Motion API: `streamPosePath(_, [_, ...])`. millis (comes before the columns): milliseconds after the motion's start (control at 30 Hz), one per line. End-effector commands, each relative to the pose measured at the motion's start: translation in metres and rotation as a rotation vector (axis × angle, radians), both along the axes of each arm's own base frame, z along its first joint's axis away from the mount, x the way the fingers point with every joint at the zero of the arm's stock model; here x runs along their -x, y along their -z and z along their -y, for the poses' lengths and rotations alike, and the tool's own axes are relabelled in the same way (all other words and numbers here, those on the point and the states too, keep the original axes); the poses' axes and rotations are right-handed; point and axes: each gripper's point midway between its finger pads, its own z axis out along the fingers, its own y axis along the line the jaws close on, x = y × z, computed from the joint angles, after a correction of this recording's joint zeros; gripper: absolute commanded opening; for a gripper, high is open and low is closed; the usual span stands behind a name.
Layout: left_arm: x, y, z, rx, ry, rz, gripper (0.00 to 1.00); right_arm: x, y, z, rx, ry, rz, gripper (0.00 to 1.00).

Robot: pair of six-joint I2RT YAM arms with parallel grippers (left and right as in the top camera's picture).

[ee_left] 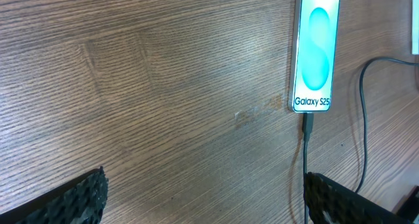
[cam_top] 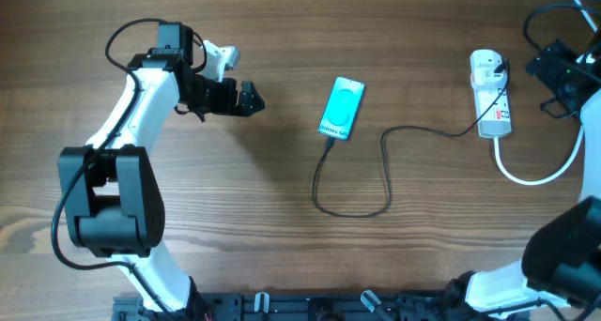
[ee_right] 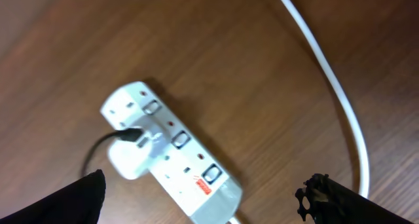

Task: Plug charger to phone and switch on socket
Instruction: 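Move the right gripper to the power strip's switch beside the charger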

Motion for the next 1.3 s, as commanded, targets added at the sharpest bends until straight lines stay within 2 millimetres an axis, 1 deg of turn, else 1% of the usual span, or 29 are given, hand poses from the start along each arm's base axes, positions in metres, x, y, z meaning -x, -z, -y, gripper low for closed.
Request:
streamPosePath(0, [-0.002,-0.008,-0.001,-0.003,0.001,0.026,1.0,0.001,0.031,0.011,0.005,0.03,-0.09,1.0])
streamPosePath(33, [-0.002,-0.008,-0.001,-0.003,0.001,0.026,1.0,0.001,0.043,0.011,-0.006,0.029,-0.115,1.0])
streamPosePath(233, [-0.002,-0.008,-0.001,-0.003,0.001,0.026,1.0,0.004,0.096,0.01,-0.058,0.027,-0.234,1.0])
streamPosePath(267, [-0.002,-0.008,-0.001,-0.003,0.001,0.026,1.0,0.005,0.101,0.01,-0.063,0.027,-0.242,1.0])
streamPosePath(300, [-0.002,-0.008,-0.001,-0.003,0.001,0.026,1.0,0.005,0.11,0.009,-0.071,0.026,-0.26,1.0])
streamPosePath(367, [-0.002,-0.008,-0.001,-0.003,0.001,0.026,1.0,0.004,0.122,0.009,-0.08,0.023,-0.274,1.0])
streamPosePath(500, [-0.002,-0.008,-0.001,-0.003,0.001,0.026,1.0,0.005,0.138,0.008,-0.088,0.025,-0.291,1.0])
streamPosePath(667, [-0.002,-0.008,-0.001,-0.003,0.001,0.026,1.0,-0.007,0.137,0.014,-0.066,0.029,-0.237,1.0])
streamPosePath(767, [-0.002,-0.008,-0.001,-0.003,0.001,0.026,1.0,-0.019,0.133,0.016,-0.067,0.044,-0.178,1.0])
streamPosePath(900, [-0.002,-0.008,-0.001,-0.003,0.001,0.026,1.0,-0.02,0.133,0.017,-0.065,0.045,-0.172,1.0])
streamPosePath(967, [-0.002,-0.008,-0.001,-0.003,0.001,0.026,1.0,-0.021,0.138,0.017,-0.067,0.043,-0.178,1.0])
streamPosePath(1033, [-0.002,-0.008,-0.001,-0.003,0.001,0.026,1.0,-0.017,0.153,0.015,-0.081,0.041,-0.211,1.0])
streamPosePath(1133, [-0.002,-0.008,-0.001,-0.003,0.001,0.026,1.0,-0.02,0.166,0.006,-0.132,0.016,-0.214,1.0])
streamPosePath(1267, [-0.002,-0.008,-0.001,-0.003,0.001,0.026,1.0,-0.026,0.166,0.002,-0.149,-0.025,-0.19,1.0])
